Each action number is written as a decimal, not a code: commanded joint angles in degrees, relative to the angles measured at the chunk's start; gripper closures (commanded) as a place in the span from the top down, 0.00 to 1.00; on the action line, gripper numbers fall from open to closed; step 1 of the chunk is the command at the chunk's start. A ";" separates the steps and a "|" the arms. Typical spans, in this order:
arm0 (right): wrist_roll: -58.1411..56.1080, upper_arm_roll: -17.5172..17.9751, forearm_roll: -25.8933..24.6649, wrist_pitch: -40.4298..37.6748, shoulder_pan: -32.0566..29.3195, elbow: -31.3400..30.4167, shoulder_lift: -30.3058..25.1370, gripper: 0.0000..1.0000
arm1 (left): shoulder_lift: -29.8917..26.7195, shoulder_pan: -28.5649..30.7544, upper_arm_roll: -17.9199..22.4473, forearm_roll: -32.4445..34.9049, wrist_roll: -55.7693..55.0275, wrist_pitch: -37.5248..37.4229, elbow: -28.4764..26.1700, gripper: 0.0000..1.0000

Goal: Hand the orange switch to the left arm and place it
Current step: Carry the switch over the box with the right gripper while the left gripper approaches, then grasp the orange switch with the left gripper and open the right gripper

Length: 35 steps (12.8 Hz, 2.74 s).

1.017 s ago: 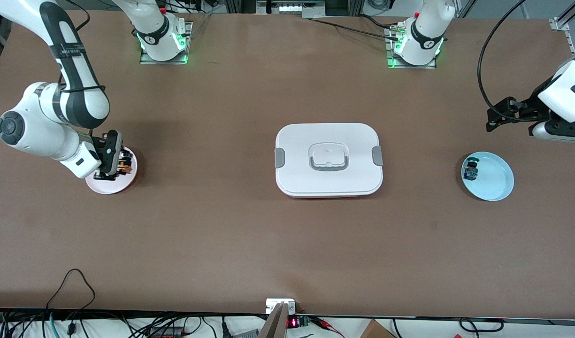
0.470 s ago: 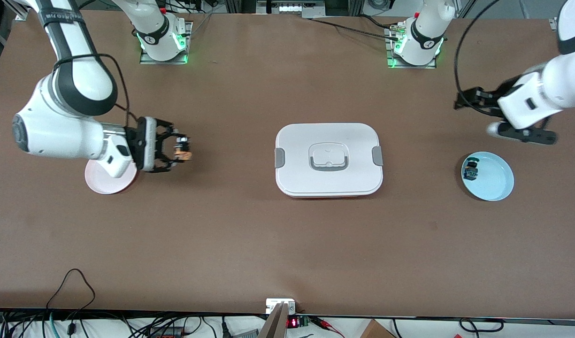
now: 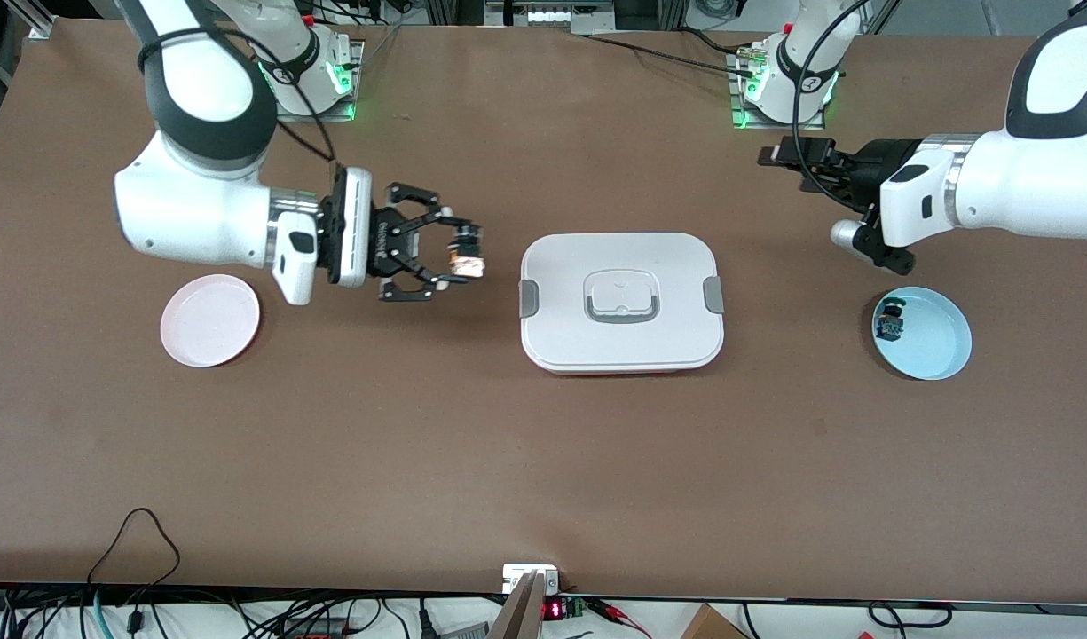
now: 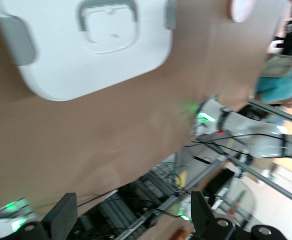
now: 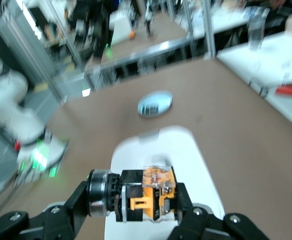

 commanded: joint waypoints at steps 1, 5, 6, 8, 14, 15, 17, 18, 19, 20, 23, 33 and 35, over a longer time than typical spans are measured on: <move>0.22 1.91 10.26 9.22 4.15 2.12 0.61 0.00 | -0.06 0.46 -0.12 -15.16 2.13 4.73 -6.47 1.00; 0.04 1.83 22.24 20.04 13.12 7.57 1.23 0.00 | -0.33 -0.33 -0.47 -35.41 10.22 8.61 -13.09 1.00; 0.04 1.83 23.22 22.07 14.44 8.54 1.49 0.00 | -0.07 -0.94 -2.13 -38.57 10.84 11.49 -13.18 1.00; 0.04 1.83 23.49 24.01 16.29 9.86 2.10 0.00 | 0.02 -1.04 -6.78 -45.69 10.93 17.91 -14.32 1.00; -1.01 1.83 23.31 24.90 17.18 10.13 3.69 0.00 | 0.02 -1.04 -9.88 -50.54 11.02 23.73 -13.27 1.00; -1.01 1.83 23.31 24.90 17.18 10.13 3.69 0.00 | 0.02 -1.12 -9.88 -50.72 11.20 25.30 -13.27 1.00; -1.01 1.83 23.31 24.90 17.18 10.13 3.69 0.00 | 0.20 -2.17 -9.97 -50.81 13.55 28.12 -13.27 0.95; -1.01 1.83 23.31 24.90 17.18 10.22 3.69 0.00 | 0.72 -2.27 -9.97 -50.81 14.88 28.83 -13.27 0.90; -0.93 1.83 23.31 24.90 17.18 10.22 3.69 0.00 | 1.07 -2.35 -10.05 -50.90 15.59 29.36 -13.18 0.81; -1.01 1.83 23.31 24.81 17.18 10.13 3.69 0.00 | 1.25 -2.36 -10.05 -51.34 15.77 29.45 -13.18 0.65; -1.01 1.83 23.31 24.90 17.18 10.13 3.69 0.00 | 1.08 -2.36 -10.05 -51.52 15.77 29.36 -13.27 0.26; 3.19 1.30 22.97 24.73 16.21 10.74 3.60 1.00 | 0.73 -2.36 -10.14 -51.52 15.68 29.10 -13.18 0.09; 3.91 1.21 22.52 18.89 11.84 12.15 2.99 1.00 | 0.73 -2.36 -10.05 -51.52 15.59 29.10 -13.18 0.09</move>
